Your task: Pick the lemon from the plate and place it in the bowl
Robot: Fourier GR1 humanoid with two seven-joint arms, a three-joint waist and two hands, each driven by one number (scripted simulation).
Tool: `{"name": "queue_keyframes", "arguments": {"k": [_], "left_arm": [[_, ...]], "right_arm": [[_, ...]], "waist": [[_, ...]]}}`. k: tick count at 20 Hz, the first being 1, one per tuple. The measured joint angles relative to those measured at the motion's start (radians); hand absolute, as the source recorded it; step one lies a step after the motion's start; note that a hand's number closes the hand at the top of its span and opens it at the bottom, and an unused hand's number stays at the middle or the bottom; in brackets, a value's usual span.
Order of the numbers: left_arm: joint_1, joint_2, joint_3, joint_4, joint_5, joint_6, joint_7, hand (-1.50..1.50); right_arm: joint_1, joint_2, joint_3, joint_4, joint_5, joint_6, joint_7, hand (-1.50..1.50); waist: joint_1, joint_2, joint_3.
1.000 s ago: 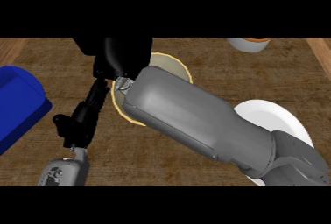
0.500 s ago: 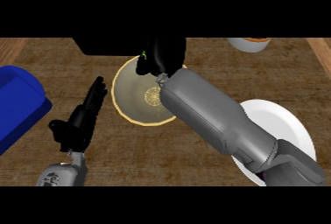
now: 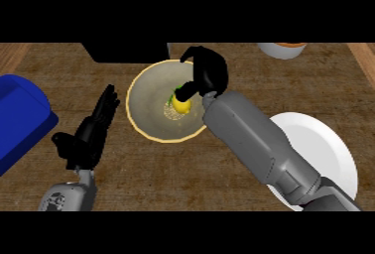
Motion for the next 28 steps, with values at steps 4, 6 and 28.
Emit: {"name": "queue_keyframes", "arguments": {"k": [4, 6, 28], "left_arm": [[-0.01, 0.004, 0.009, 0.006, 0.005, -0.005, 0.004, 0.0], [0.001, 0.002, 0.005, -0.003, 0.002, -0.003, 0.006, 0.0], [0.002, -0.007, 0.017, 0.015, -0.004, 0.001, -0.009, 0.0]], "right_arm": [[0.044, 0.017, -0.057, -0.026, -0.037, -0.039, -0.133, -1.5], [0.063, 0.012, -0.085, -0.059, -0.048, -0.068, -0.189, -1.5], [0.496, -0.102, -0.273, -0.778, -0.246, 0.038, -0.22, -1.5]], "waist": [[-0.002, -0.001, 0.0], [-0.003, -0.002, 0.0], [-0.019, -0.007, 0.0]]}}
